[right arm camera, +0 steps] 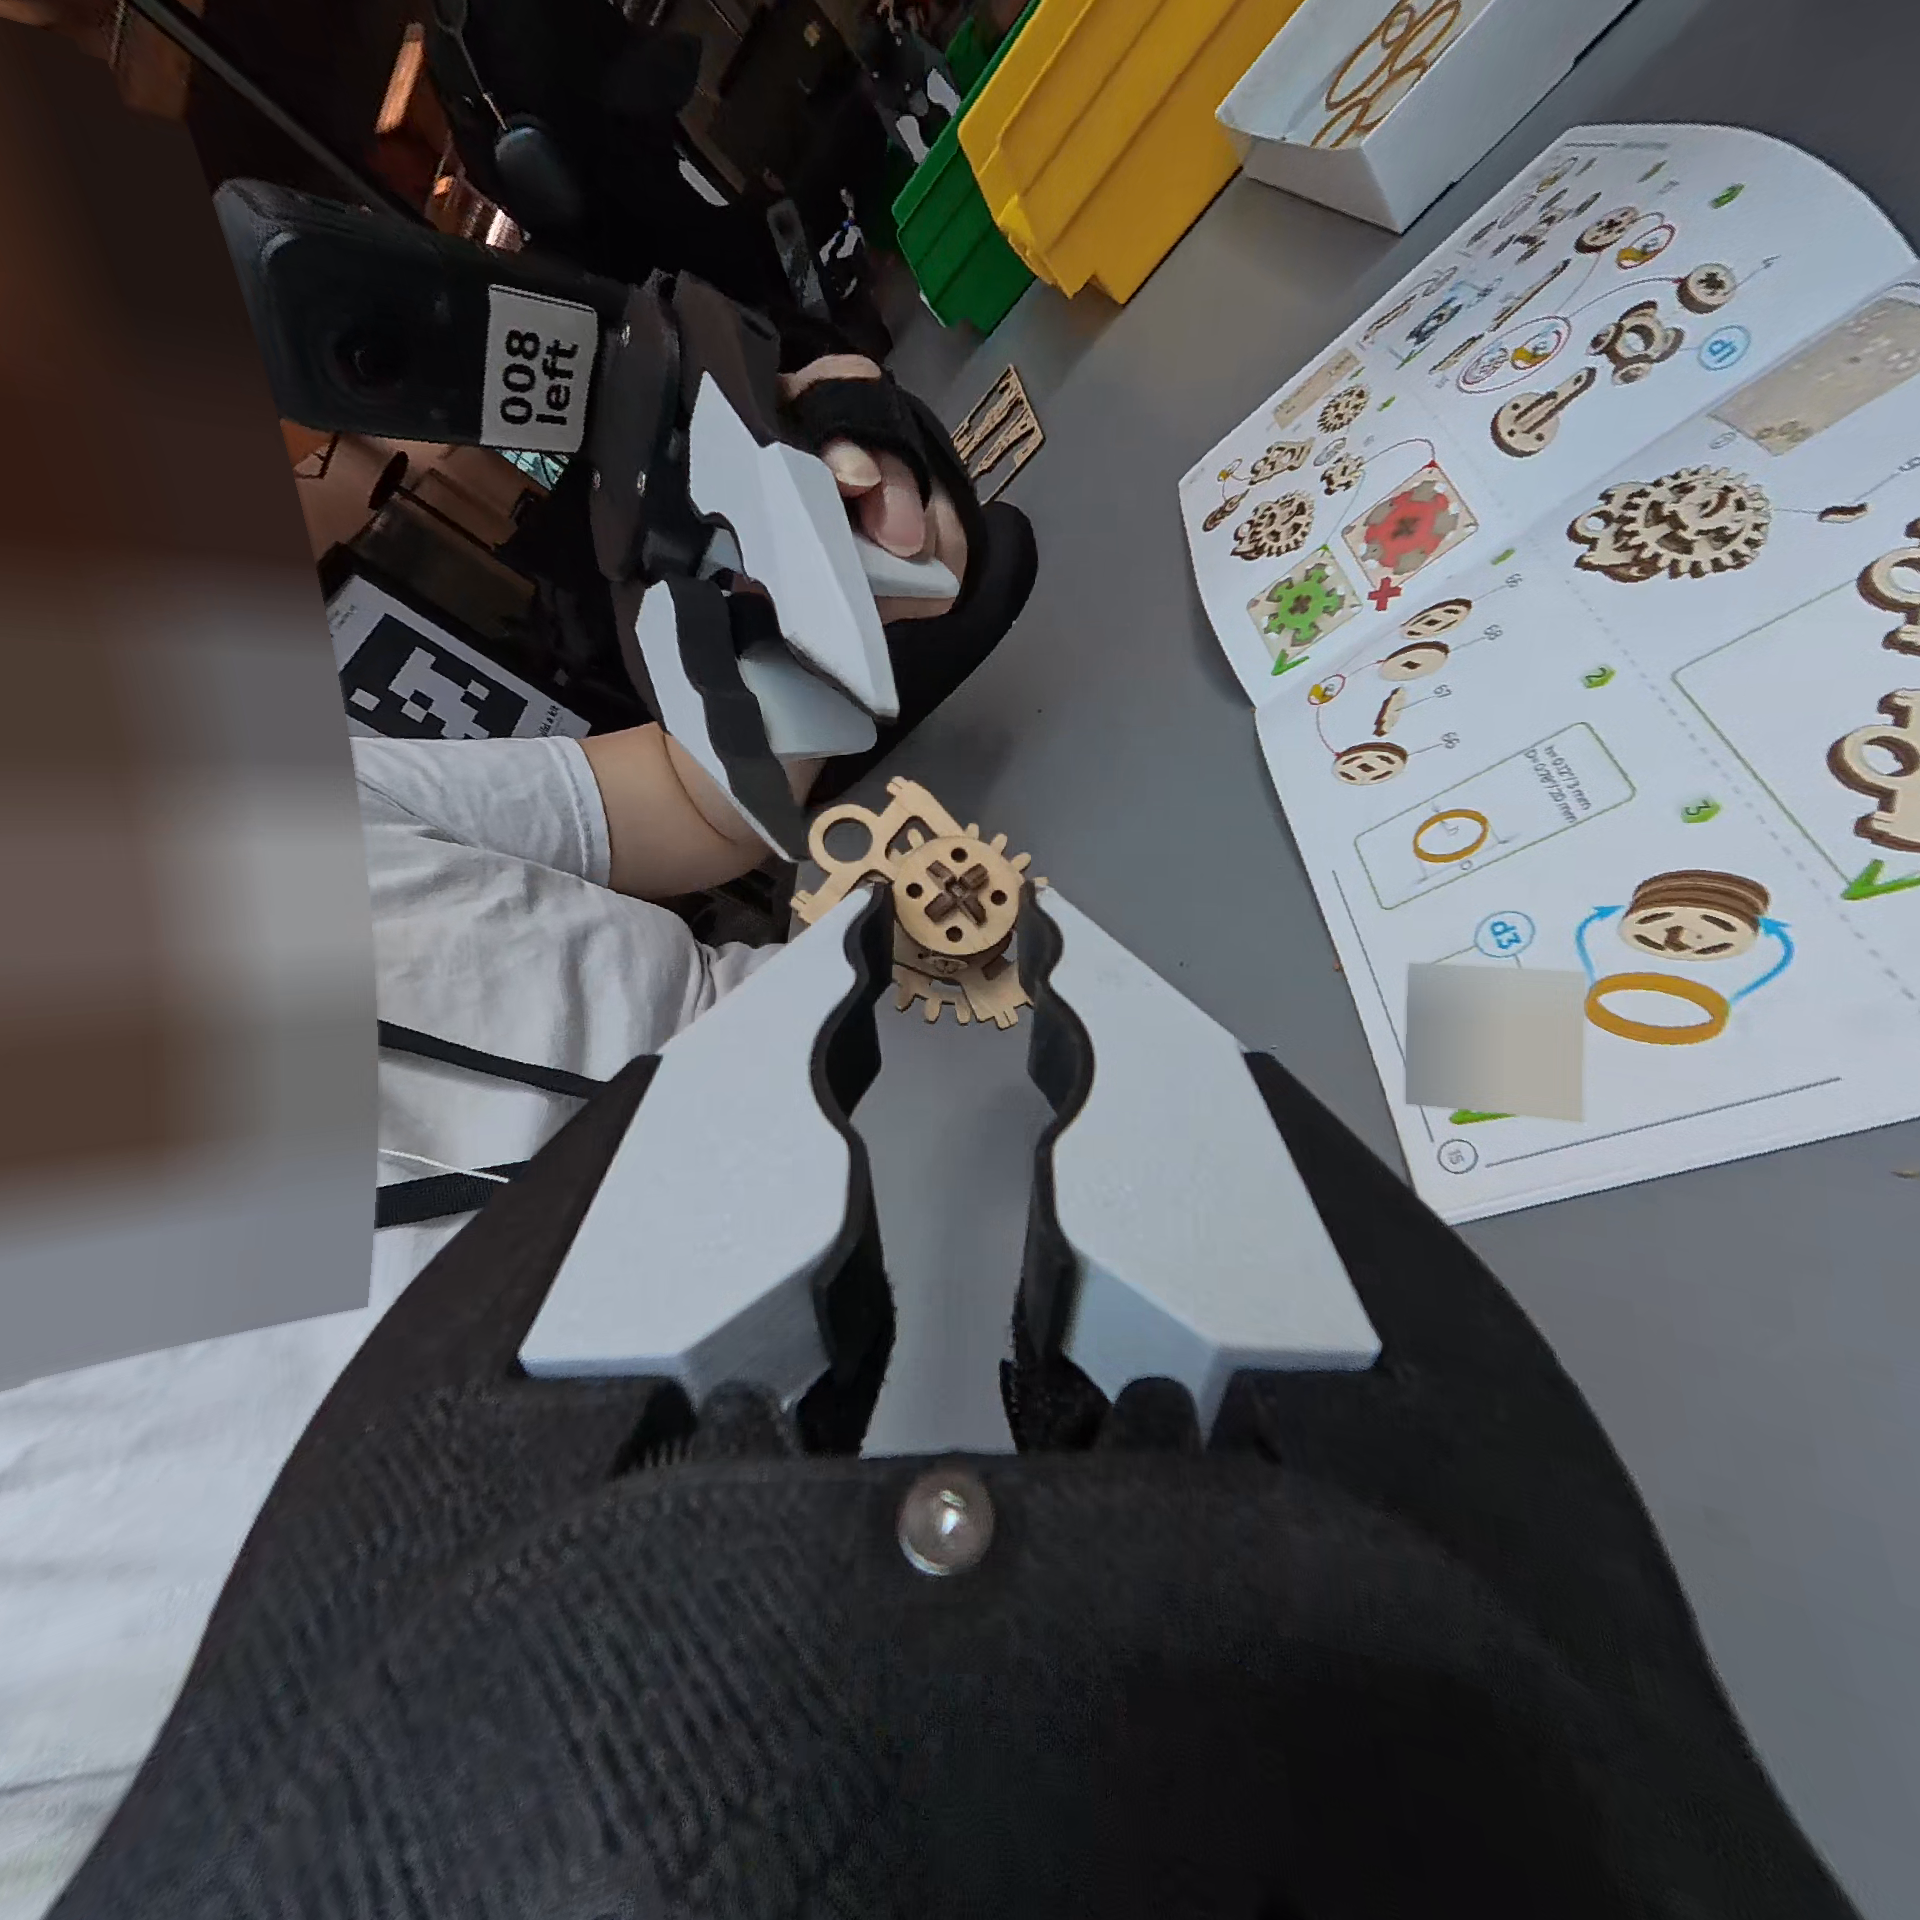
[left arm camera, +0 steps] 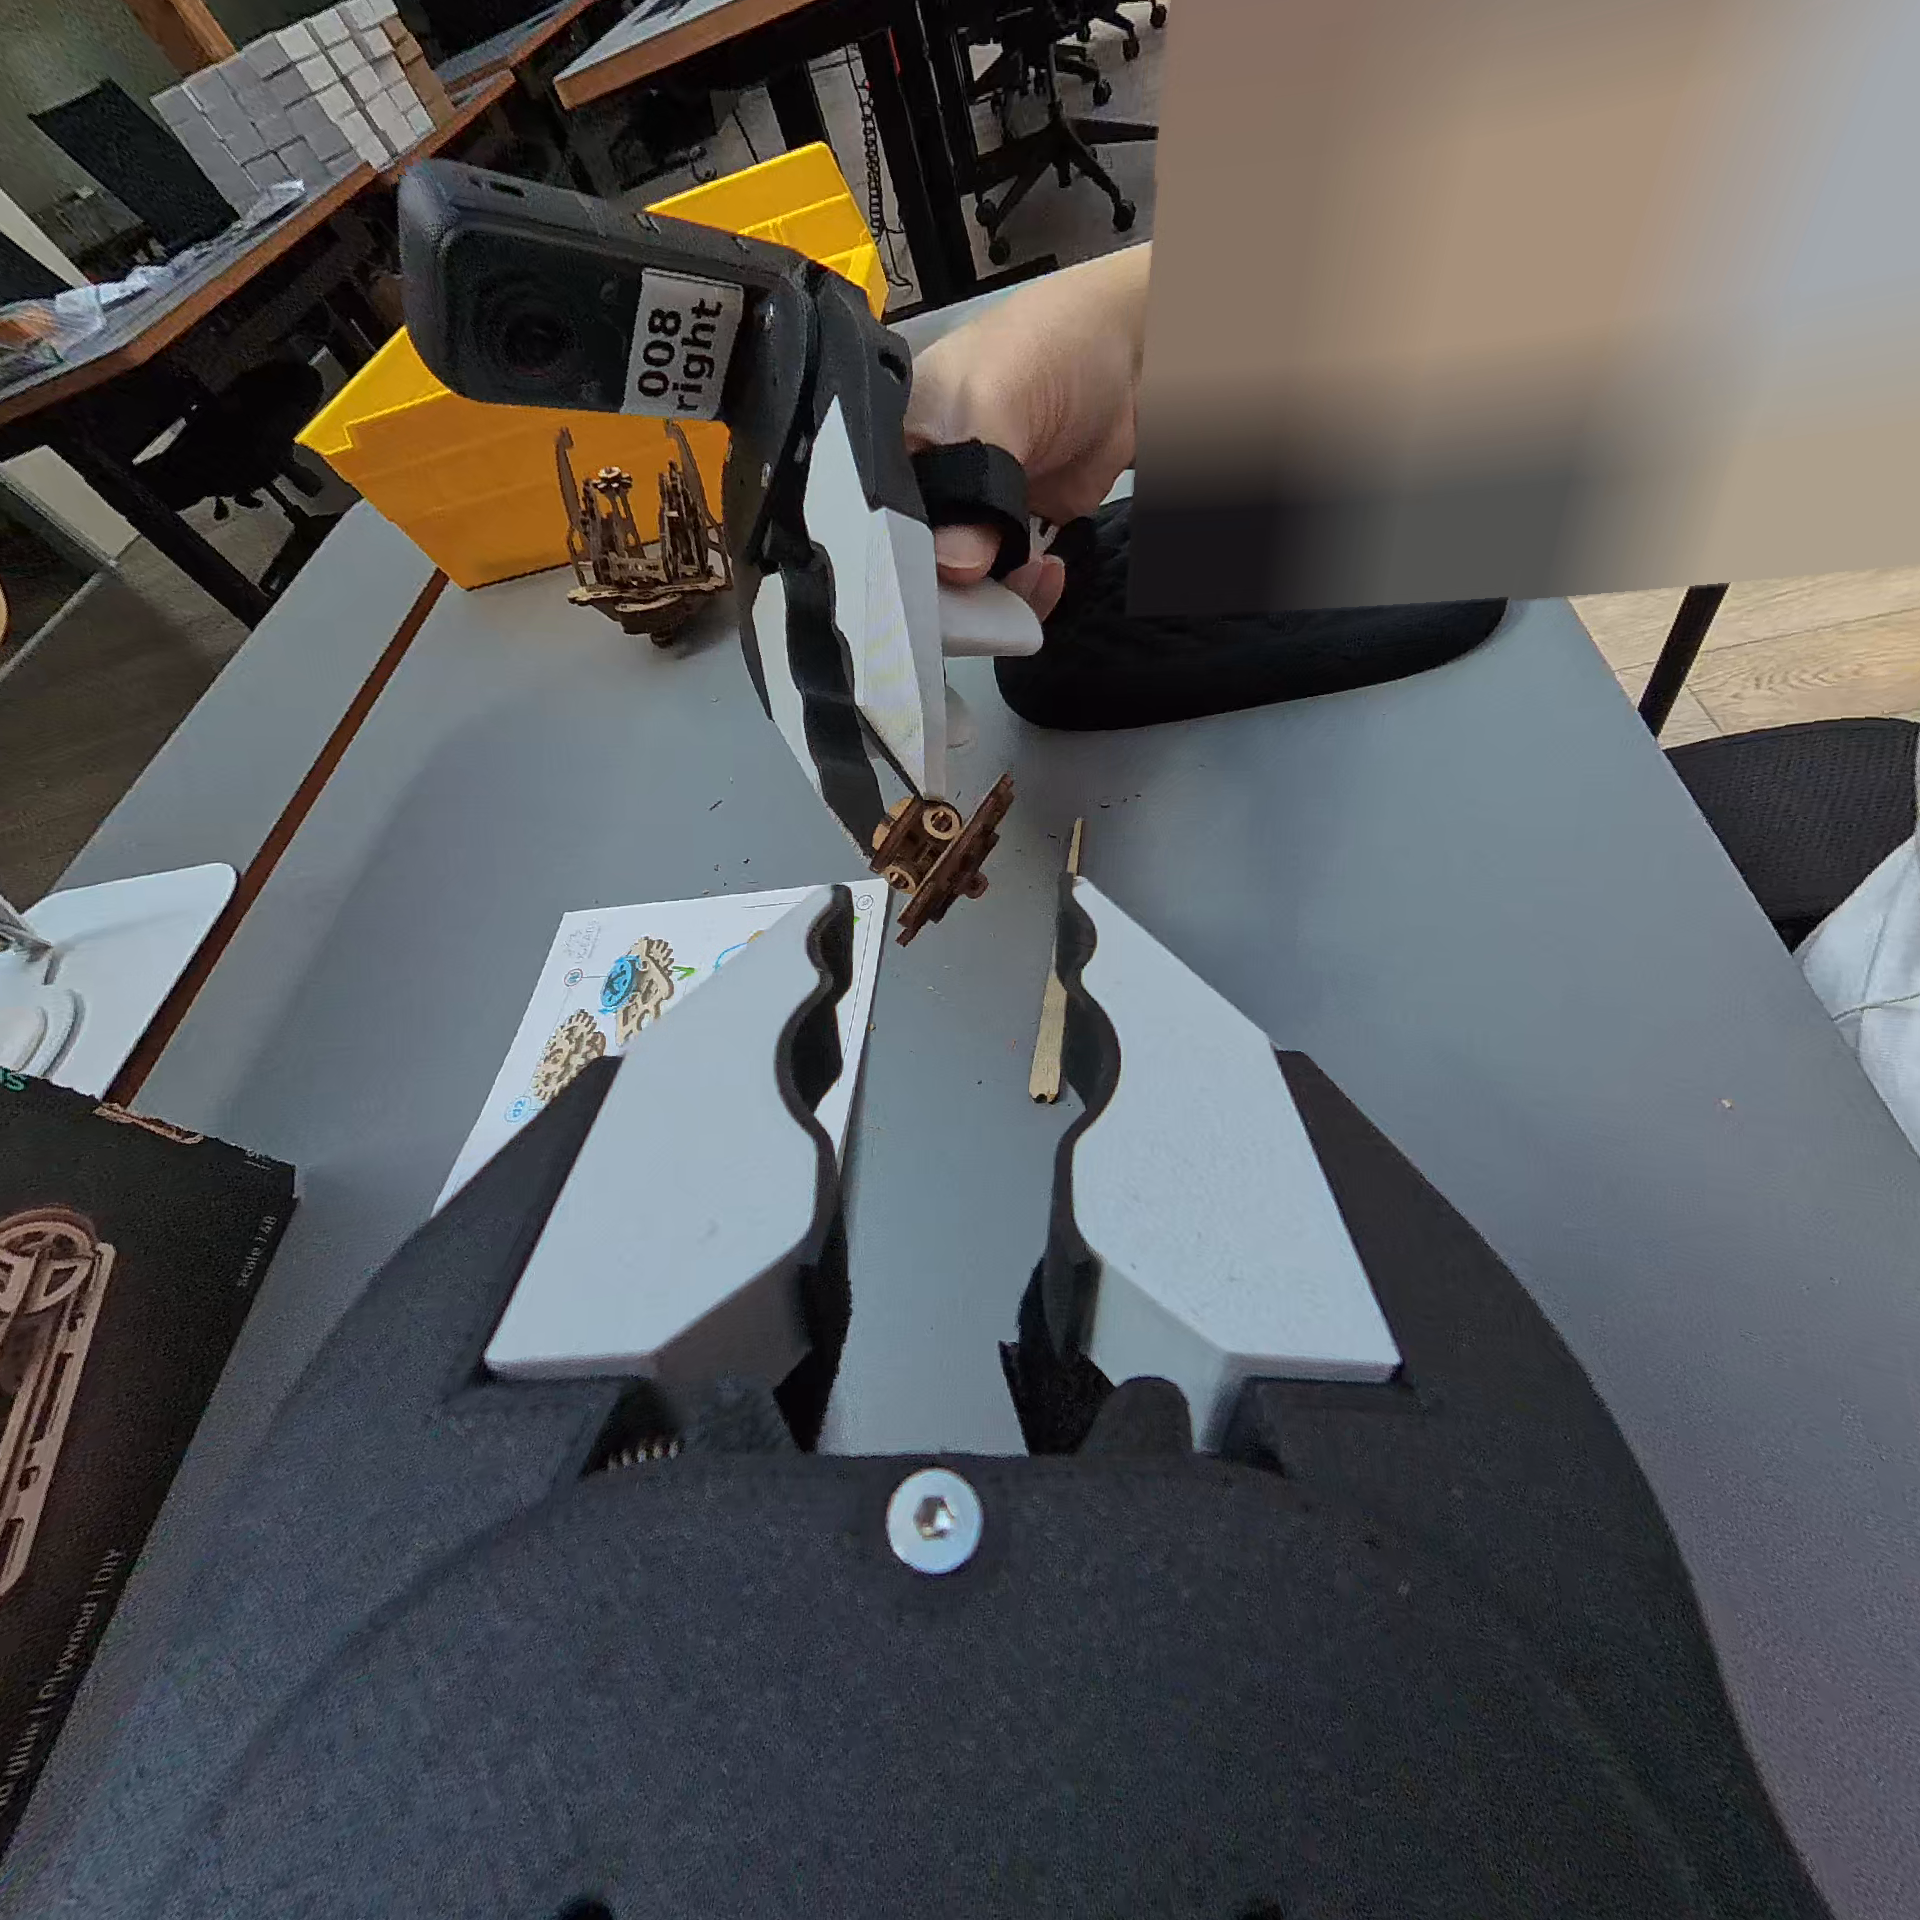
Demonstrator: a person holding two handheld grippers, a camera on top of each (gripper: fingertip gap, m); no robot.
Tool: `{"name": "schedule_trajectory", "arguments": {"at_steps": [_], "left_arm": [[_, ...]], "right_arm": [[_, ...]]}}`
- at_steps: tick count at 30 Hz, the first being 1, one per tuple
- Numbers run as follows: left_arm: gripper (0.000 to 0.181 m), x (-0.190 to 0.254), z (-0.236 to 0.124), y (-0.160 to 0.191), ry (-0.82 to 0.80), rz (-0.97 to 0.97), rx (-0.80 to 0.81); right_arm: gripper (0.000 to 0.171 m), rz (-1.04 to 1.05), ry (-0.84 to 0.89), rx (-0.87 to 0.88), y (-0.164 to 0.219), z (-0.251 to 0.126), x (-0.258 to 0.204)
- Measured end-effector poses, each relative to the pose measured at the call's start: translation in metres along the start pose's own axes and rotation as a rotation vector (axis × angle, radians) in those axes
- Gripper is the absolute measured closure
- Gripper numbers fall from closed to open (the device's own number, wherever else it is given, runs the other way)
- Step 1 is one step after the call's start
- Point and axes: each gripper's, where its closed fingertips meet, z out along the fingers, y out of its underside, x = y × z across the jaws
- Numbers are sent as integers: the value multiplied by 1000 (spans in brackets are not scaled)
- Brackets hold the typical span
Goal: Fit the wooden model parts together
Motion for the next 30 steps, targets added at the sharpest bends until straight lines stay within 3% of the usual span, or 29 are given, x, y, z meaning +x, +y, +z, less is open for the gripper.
{"name": "schedule_trajectory", "arguments": {"at_steps": [12, 19, 25, 30], "left_arm": [[176, 27, 16, 18, 73, 145, -102], [181, 31, 16, 19, 106, 133, -120], [181, 6, 12, 22, 85, -163, -110], [181, -8, 5, 7, 173, -524, 41]], "right_arm": [[149, 59, -43, -117, 22, 13, -4], [154, 52, -64, -142, 26, 14, -4], [137, -125, -40, -47, 4, 1, -1], [108, -509, 93, 39, -15, -6, -6]]}}
